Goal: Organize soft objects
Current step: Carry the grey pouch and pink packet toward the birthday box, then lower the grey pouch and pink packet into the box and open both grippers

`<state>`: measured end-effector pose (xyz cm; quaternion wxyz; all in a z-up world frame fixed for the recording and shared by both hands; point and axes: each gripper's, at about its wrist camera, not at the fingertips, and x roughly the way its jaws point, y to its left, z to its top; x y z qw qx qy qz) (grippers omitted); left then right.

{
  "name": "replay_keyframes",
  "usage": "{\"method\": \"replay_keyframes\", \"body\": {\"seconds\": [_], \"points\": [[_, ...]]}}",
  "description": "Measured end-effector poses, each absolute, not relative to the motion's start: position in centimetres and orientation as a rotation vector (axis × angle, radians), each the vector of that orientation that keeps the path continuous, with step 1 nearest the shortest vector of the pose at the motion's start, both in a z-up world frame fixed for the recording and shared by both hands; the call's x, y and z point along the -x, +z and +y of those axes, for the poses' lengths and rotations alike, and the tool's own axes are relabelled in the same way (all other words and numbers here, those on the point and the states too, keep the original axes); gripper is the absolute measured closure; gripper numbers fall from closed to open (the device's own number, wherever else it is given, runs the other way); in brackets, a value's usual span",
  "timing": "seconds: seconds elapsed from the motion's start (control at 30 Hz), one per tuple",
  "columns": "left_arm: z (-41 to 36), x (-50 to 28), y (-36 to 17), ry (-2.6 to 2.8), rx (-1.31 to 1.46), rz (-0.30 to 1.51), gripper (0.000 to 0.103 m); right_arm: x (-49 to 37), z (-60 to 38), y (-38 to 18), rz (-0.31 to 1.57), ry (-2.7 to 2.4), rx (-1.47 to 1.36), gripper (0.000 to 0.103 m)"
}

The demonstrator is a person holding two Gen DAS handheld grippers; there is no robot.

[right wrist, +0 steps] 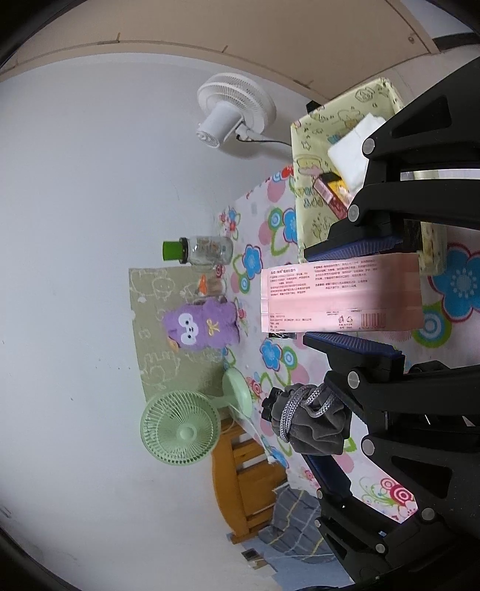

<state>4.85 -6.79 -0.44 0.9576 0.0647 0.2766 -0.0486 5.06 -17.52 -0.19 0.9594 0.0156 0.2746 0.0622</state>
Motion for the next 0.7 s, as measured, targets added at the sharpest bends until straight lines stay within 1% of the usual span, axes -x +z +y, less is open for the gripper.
{"method": "replay_keyframes", "body": {"seconds": [0.7], "points": [[-14.0, -6.0, -0.3, -0.168, -0.177, 0.57, 0.047, -6.1, -25.1, -0.6, 0.568, 0.064, -0.081, 0.061]]}}
